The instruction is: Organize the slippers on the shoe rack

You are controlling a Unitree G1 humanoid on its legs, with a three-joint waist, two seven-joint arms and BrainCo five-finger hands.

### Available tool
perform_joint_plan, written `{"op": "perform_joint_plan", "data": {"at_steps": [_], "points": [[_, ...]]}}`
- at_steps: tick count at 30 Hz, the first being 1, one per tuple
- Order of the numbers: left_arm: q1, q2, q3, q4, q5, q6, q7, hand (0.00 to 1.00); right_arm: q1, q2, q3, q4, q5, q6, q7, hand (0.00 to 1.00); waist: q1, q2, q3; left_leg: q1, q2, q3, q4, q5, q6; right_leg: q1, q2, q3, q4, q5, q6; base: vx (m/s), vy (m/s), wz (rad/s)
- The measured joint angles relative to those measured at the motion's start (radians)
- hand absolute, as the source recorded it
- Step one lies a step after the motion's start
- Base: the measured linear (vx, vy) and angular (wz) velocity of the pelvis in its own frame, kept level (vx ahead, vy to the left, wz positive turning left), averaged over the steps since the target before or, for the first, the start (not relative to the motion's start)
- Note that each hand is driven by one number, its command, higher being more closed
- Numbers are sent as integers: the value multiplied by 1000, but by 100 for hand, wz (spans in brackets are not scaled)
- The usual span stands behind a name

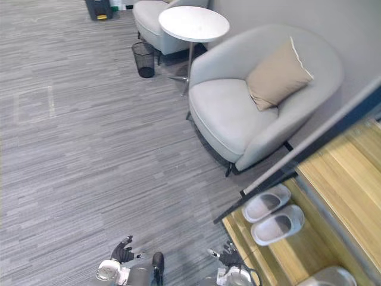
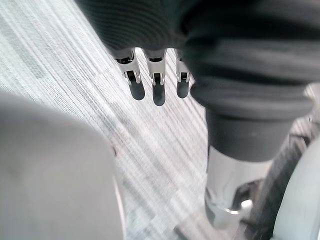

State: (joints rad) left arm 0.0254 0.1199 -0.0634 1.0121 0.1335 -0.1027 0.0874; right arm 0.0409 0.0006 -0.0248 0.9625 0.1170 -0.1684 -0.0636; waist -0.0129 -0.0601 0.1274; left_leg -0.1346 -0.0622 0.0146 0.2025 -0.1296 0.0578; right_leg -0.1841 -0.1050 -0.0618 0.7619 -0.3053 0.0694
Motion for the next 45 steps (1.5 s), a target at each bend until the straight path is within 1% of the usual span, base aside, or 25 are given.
{"op": "perform_joint_plan", "data": {"at_steps": [3, 6, 7, 9, 11, 12, 14, 15, 17, 18, 19, 21, 23, 25, 27, 30, 33, 35, 36, 37, 38, 40, 43, 44, 45], "points": [[3, -11, 6, 1, -1, 1, -1, 0, 3, -10, 0, -4, 1, -3, 5, 0, -13, 11, -5, 53, -3, -70, -67, -2, -4, -70, 71, 67, -219, -1, 12, 172, -45, 70], [8, -21, 7, 9, 0, 1, -3, 0, 35, -32, -13, 6, 1, 0, 3, 0, -42, -6, -31, 69, -41, -178, -89, -18, -23, -58, 46, 91, -460, 169, -35, 207, -167, 131], [9, -37, 10, 18, 0, 0, -2, 0, 43, -42, -17, 12, 1, 1, 3, 0, -39, 10, -47, 66, -24, -187, -77, -36, -35, -36, 50, 58, -478, 169, -38, 329, -195, 89], [19, -62, 63, 16, 0, 0, -2, 0, 39, -47, -51, 19, 0, 4, 2, 0, -26, 44, -40, 63, 5, -153, -10, -50, -66, 7, 54, 4, -486, 150, -62, 394, -174, 67], [29, -79, 101, -16, -1, -1, -2, 0, 45, -46, -50, 8, 0, 4, 1, 0, -27, 48, -33, 8, 11, -98, 186, -79, -117, 74, 53, -20, -502, 143, -73, 304, -76, 67], [32, -93, 127, -45, -3, -1, -1, 0, 50, -40, -47, -13, 0, 2, 1, 0, -24, 46, -25, -65, 38, -23, 384, -94, -137, 139, 59, -47, -526, 130, -93, 303, -55, 63], [33, -98, 127, -74, -12, -3, 0, 0, 48, -39, -29, -13, 0, 2, 0, 0, -2, 53, -28, -141, 146, 131, 568, -124, -118, 202, 75, -87, -548, 100, -101, 289, -54, 43], [26, -102, 123, -78, -18, -3, 1, 0, 38, -39, -23, -15, 0, 2, 0, 0, 3, 45, -23, -178, 202, 197, 590, -148, -99, 231, 71, -105, -561, 80, -94, 210, -27, 32], [11, -109, 117, -77, -20, -3, 1, 0, 34, -40, -22, -39, 1, 3, -6, 0, 8, 51, -16, -219, 240, 260, 528, -156, -99, 274, 52, -142, -581, 53, -67, 260, 40, 55], [9, -113, 110, -76, -20, -3, 1, 0, 38, -44, -22, -43, 1, 2, -6, 0, 9, 60, -20, -225, 245, 294, 437, -120, -87, 293, 47, -158, -594, 39, -49, 346, 148, 81], [7, -112, 95, -67, -20, -3, 1, 0, 37, -55, -25, -33, 2, 4, -9, 0, 9, 81, -31, -229, 230, 307, 320, -80, -67, 310, 46, -177, -601, 13, -23, 326, 150, 88], [-5, -94, 83, -53, -20, -2, 2, 0, 21, -39, -27, -9, 2, 13, -11, 0, 16, 39, -40, -200, 137, 303, 202, -37, -37, 307, -6, -174, -643, 51, -20, 369, 182, 78], [4, -69, 84, -45, -22, 1, 2, 0, -15, -38, -28, 9, 1, 18, -10, 0, 23, 38, -41, -190, 108, 297, 184, -45, -17, 318, -21, -158, -647, 92, 4, 431, 245, 47], [12, -60, 85, -30, -28, 2, 2, 0, -28, -40, -33, 9, -3, 18, -8, 0, 21, 36, -40, -147, 88, 278, 164, -58, -4, 285, -37, -143, -492, 93, 7, 358, 182, 44], [20, -48, 83, -21, -39, 2, 2, 0, -14, -37, -33, 10, -16, 20, -2, 0, 10, 28, -28, -25, 58, 218, 76, -67, -7, 136, -72, -95, -51, 137, 105, 346, 133, 66], [24, -42, 86, -16, -39, 5, 3, 0, 14, -28, -27, 7, -21, 21, 6, 0, 0, 8, -20, 116, 35, 158, -8, -77, -8, 4, -45, -38, 176, 48, 32, 327, 9, 68], [15, -58, 104, -8, -39, 5, 3, 0, 12, -34, -29, -5, -23, 14, 8, 0, -8, 22, -19, 183, 71, 107, -54, -121, -18, -118, 31, -46, -23, 10, -13, 355, -93, 38], [5, -65, 114, 1, -39, 5, 3, 0, 0, -42, -28, -1, -23, 12, 8, 0, -18, 29, -17, 208, 104, 77, -72, -141, -43, -166, 77, -46, -275, 63, -8, 405, -166, 48], [4, -62, 113, 2, -36, 5, 1, 0, 1, -41, -30, 1, -23, 12, 6, 0, -38, 20, -16, 228, 106, 45, -105, -151, -58, -166, 76, -44, -482, 162, -7, 470, -229, 78], [3, -61, 112, 12, -34, 5, 1, 0, 4, -44, -35, 15, -24, 13, 5, 0, -52, 18, -15, 265, 111, 17, -129, -163, -74, -161, 70, -50, -510, 294, -17, 509, -251, 69], [-1, -71, 114, 24, -32, 5, 2, 0, 6, -50, -48, 16, -20, 14, 5, 0, -52, 31, -24, 285, 134, 7, -137, -164, -88, -157, 88, -57, -489, 284, -72, 602, -264, 46], [-6, -79, 117, 31, -17, 2, -3, 0, -8, -53, -54, 16, -21, 17, 3, 0, -47, 59, -23, 290, 156, -2, -109, -143, -123, -171, 88, -87, -399, 227, -104, 581, -232, 25], [-2, -116, 200, -7, -17, 2, 0, 0, 5, -49, -56, -14, -21, 20, 4, 0, -50, 74, -14, 203, 167, -8, 255, -95, -178, -56, 94, -124, -381, 150, -124, 639, -236, 30], [24, -133, 239, -50, -17, 2, 3, 0, 13, -40, -37, -38, -20, 21, 4, 0, -28, 78, -11, 82, 206, 13, 586, -7, -175, 48, 116, -109, -442, 115, -142, 512, -83, -34], [32, -136, 245, -76, -22, 2, 7, 0, 11, -31, -22, -53, -20, 20, 4, 0, -4, 88, -13, -3, 253, 47, 787, -31, -160, 108, 142, -79, -477, 81, -152, 600, -85, -52]]}}
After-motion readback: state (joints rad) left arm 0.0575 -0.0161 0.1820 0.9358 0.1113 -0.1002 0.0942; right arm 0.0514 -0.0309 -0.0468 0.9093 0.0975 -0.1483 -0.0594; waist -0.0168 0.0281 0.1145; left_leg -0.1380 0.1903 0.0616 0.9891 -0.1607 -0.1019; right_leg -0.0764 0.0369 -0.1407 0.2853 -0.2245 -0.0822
